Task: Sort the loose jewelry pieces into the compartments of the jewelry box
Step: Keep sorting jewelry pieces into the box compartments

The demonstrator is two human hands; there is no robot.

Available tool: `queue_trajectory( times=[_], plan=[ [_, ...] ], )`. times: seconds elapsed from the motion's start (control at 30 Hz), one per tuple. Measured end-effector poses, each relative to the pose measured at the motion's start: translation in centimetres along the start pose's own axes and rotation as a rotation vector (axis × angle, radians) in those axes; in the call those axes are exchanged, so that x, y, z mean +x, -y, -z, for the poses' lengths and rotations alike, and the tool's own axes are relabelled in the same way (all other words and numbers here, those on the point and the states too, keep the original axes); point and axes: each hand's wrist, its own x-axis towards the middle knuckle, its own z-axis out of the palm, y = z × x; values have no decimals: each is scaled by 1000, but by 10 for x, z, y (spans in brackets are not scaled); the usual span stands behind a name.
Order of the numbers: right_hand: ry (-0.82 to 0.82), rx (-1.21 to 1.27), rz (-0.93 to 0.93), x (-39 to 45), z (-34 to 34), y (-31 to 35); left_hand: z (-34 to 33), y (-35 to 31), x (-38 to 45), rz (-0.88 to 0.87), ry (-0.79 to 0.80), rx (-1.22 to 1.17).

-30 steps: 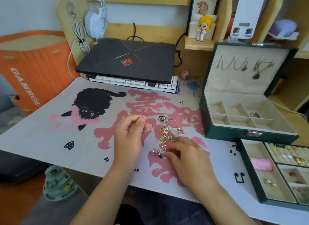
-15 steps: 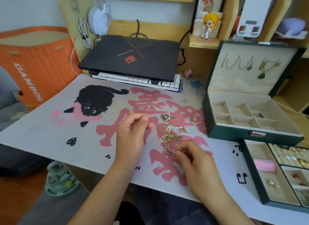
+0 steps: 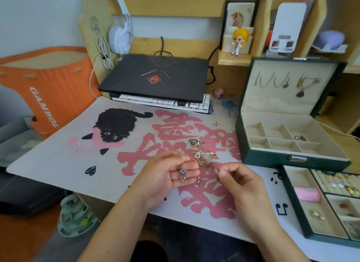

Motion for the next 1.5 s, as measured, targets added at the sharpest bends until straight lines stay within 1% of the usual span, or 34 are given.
queue_trajectory(
  times=[0.07, 0.13, 0.2, 0.27, 0.33, 0.37, 0.43, 0.5, 0.6, 0.67, 0.73, 0.8, 0.93, 1.0, 1.07, 1.13, 1.17, 1.27, 1.33, 1.43, 1.5],
  plan=[
    [3, 12, 0, 1, 1, 1, -1, -3, -6, 94, 48, -12],
    [11, 90, -24, 1, 1, 1, -6, -7, -12, 134, 92, 8],
    [42, 364, -131, 1, 2, 2, -13, -9, -17, 156, 123, 41],
    [87, 616, -288, -1, 9, 7, -21, -11, -21, 170, 138, 62],
    [145, 685, -415, -4, 21, 14, -30, -10, -22, 164, 139, 111],
    [185, 695, -450, -6, 26, 18, -35, -9, -22, 147, 131, 145],
    [217, 671, -460, -11, 38, 26, -47, -4, -23, 61, 102, 243],
    [169, 624, -453, -17, 45, 34, -58, 1, -25, -81, 80, 399],
    [9, 560, -431, -27, 57, 40, -85, 9, -31, -253, 155, 651],
    [-51, 557, -420, -30, 66, 44, -105, 13, -31, -327, 216, 750],
    [-63, 592, -405, -32, 77, 49, -125, 16, -28, -404, 273, 827],
    [-42, 634, -407, -33, 88, 54, -142, 19, -22, -482, 297, 939],
    [-57, 665, -428, -34, 104, 58, -162, 32, -4, -553, 232, 1051],
    [-65, 567, -418, -31, 111, 55, -167, 37, 2, -636, 191, 1136],
    [-33, 404, -409, -21, 122, 58, -167, 37, 4, -667, 203, 1159],
    [34, 201, -383, -3, 142, 69, -160, 31, 3, -632, 213, 1058],
    [43, 45, -351, 9, 154, 79, -152, 28, 4, -614, 171, 1003],
    [-53, -647, -209, 64, 187, 102, -118, 23, 15, -650, -87, 949],
    [-49, -1013, -179, 100, 197, 105, -95, 23, 23, -636, -230, 884],
    [118, -1387, -284, 134, 193, 85, -68, 21, 28, -669, -411, 642],
    [166, -1575, -309, 140, 185, 74, -57, 20, 27, -698, -490, 532]
  ],
)
